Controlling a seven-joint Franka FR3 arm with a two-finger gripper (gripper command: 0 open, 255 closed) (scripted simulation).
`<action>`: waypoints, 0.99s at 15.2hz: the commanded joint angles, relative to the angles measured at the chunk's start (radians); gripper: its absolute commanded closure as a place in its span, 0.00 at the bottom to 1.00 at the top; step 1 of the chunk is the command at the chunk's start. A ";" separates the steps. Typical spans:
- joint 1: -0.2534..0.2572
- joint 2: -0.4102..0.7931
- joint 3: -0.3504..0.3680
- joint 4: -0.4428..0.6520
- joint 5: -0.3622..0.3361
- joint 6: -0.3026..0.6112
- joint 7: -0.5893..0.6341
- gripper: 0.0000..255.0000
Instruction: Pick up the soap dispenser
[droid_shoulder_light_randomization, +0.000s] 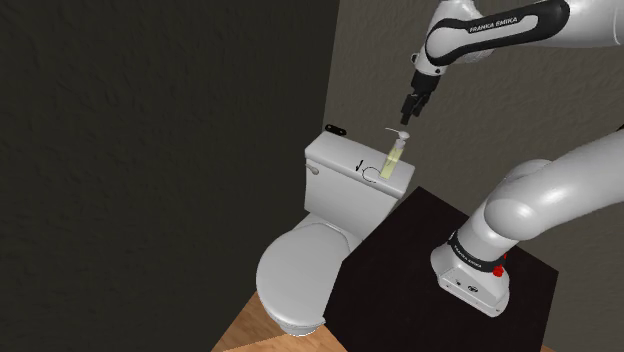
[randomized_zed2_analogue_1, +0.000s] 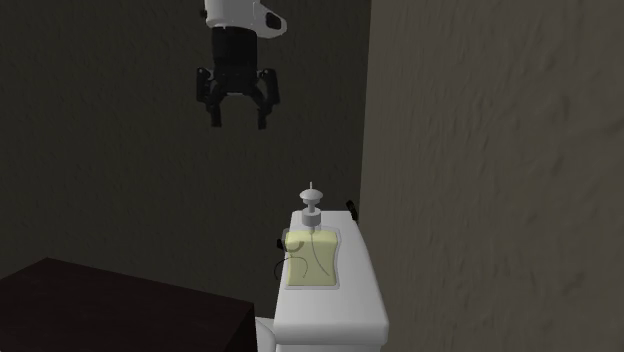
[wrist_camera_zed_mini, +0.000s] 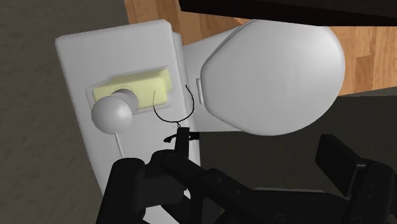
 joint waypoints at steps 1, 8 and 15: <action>0.001 0.079 -0.047 0.021 0.019 0.052 -0.055 0.00; 0.004 0.369 -0.176 0.146 0.176 0.164 -0.283 0.00; -0.044 0.607 -0.195 0.261 0.357 0.212 -0.470 0.00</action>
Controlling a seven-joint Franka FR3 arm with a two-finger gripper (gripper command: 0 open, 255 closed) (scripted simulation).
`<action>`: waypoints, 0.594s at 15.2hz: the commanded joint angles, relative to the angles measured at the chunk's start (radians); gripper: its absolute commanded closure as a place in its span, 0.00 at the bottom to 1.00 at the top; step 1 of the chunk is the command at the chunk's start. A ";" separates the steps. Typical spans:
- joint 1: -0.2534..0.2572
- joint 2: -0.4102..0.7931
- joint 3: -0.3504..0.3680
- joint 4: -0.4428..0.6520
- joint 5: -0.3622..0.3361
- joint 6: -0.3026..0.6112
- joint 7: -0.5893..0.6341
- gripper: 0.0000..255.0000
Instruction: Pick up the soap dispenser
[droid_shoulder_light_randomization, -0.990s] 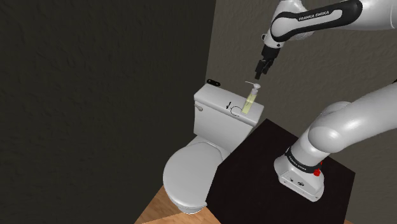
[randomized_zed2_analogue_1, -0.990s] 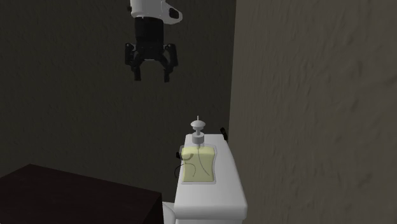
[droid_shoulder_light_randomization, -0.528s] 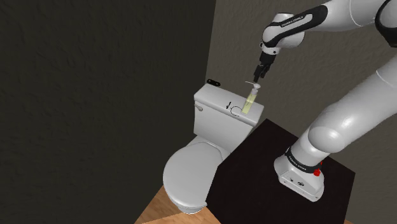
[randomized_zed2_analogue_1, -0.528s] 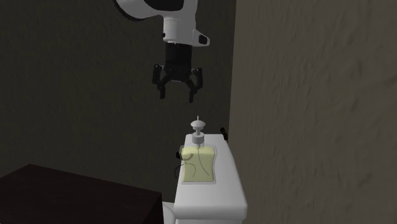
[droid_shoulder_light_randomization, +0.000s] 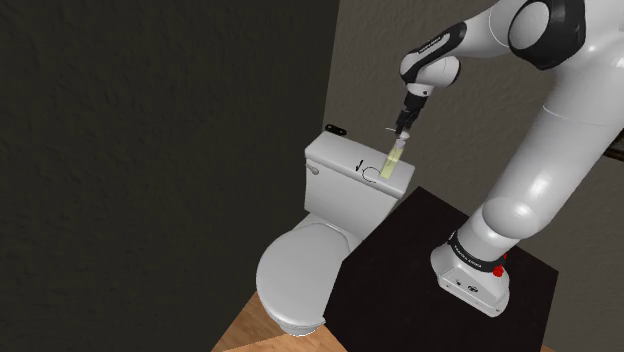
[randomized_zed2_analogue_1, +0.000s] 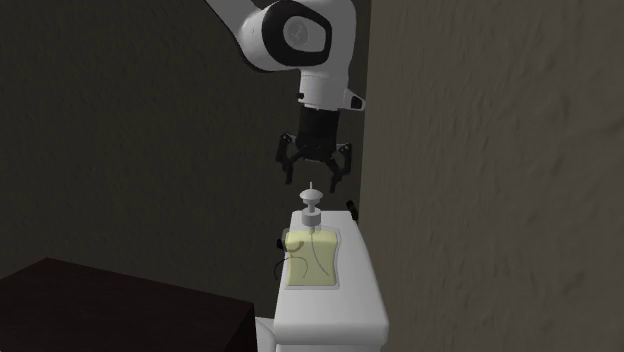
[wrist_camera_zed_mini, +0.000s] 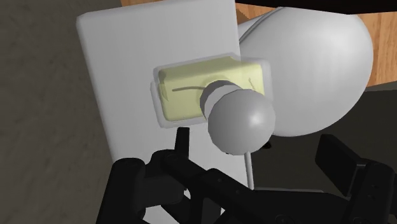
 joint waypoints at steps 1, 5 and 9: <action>-0.007 0.028 0.004 0.000 0.023 0.021 -0.020 0.00; -0.015 0.070 0.015 -0.011 0.058 0.066 -0.047 0.00; -0.015 0.074 0.017 -0.014 0.062 0.072 -0.049 1.00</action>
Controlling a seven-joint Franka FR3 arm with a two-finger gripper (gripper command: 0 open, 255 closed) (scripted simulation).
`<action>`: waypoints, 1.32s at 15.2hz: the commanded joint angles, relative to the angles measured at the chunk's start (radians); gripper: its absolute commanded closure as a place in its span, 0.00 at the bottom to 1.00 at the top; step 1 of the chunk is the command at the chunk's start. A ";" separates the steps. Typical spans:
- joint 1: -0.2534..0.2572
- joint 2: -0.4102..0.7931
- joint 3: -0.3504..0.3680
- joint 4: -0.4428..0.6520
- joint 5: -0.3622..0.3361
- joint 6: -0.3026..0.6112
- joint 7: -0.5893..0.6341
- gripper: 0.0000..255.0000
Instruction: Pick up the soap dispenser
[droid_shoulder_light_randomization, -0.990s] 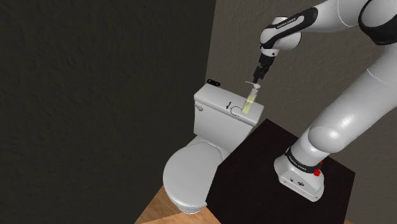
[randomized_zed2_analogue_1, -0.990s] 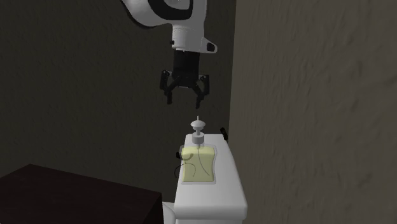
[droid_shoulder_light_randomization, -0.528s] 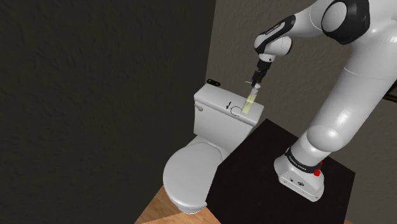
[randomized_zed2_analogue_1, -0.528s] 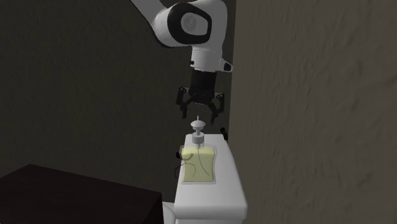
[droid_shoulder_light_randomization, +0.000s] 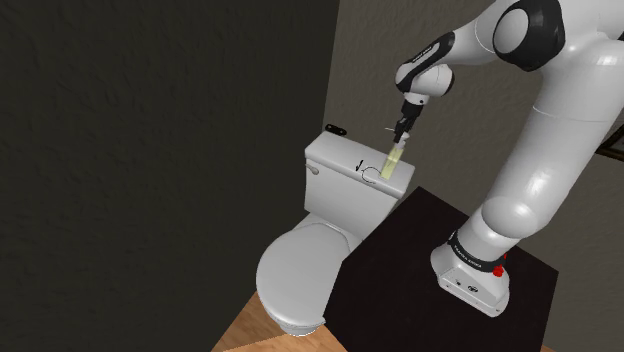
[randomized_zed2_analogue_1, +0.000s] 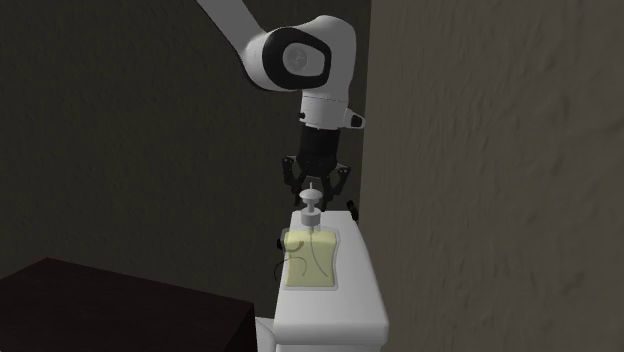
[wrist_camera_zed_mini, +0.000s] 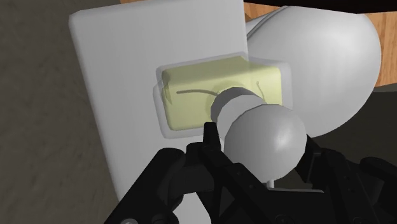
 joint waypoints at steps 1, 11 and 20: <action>0.000 0.001 0.000 0.000 0.001 0.001 -0.001 1.00; 0.006 -0.029 -0.009 0.008 -0.025 -0.032 0.018 1.00; 0.019 -0.116 -0.026 0.043 -0.095 -0.135 0.072 1.00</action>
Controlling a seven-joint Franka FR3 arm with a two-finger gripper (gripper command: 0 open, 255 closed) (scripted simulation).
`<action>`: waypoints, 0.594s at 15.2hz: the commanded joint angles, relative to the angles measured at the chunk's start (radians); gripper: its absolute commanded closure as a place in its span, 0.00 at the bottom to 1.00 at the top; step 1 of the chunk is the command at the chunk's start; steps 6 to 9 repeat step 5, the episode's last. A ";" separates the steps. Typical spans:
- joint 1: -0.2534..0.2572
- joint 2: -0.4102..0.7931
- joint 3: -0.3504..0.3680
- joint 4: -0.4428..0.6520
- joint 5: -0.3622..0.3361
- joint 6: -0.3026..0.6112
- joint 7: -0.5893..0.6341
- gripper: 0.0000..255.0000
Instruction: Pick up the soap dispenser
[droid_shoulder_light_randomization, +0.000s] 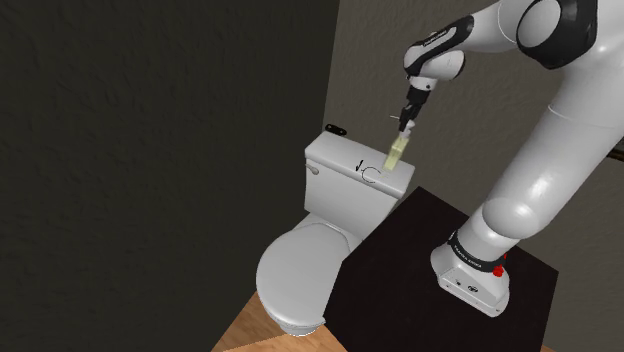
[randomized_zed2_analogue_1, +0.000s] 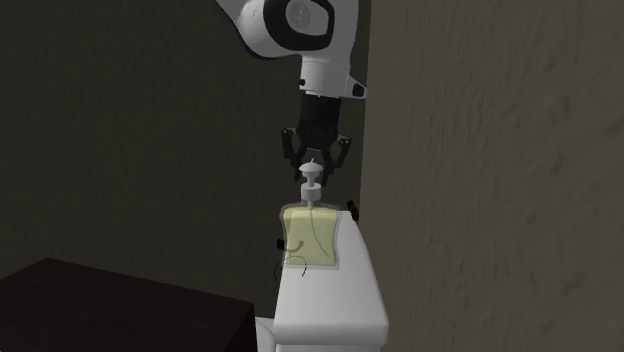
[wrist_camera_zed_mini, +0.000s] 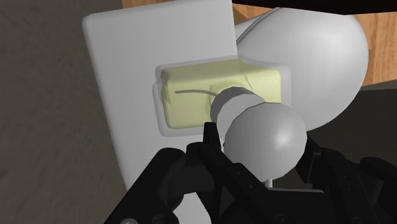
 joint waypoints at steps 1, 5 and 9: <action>0.002 -0.014 -0.002 0.012 -0.012 -0.023 0.011 1.00; 0.004 -0.033 -0.003 0.024 -0.026 -0.049 0.022 1.00; 0.004 -0.033 -0.003 0.024 -0.026 -0.049 0.022 1.00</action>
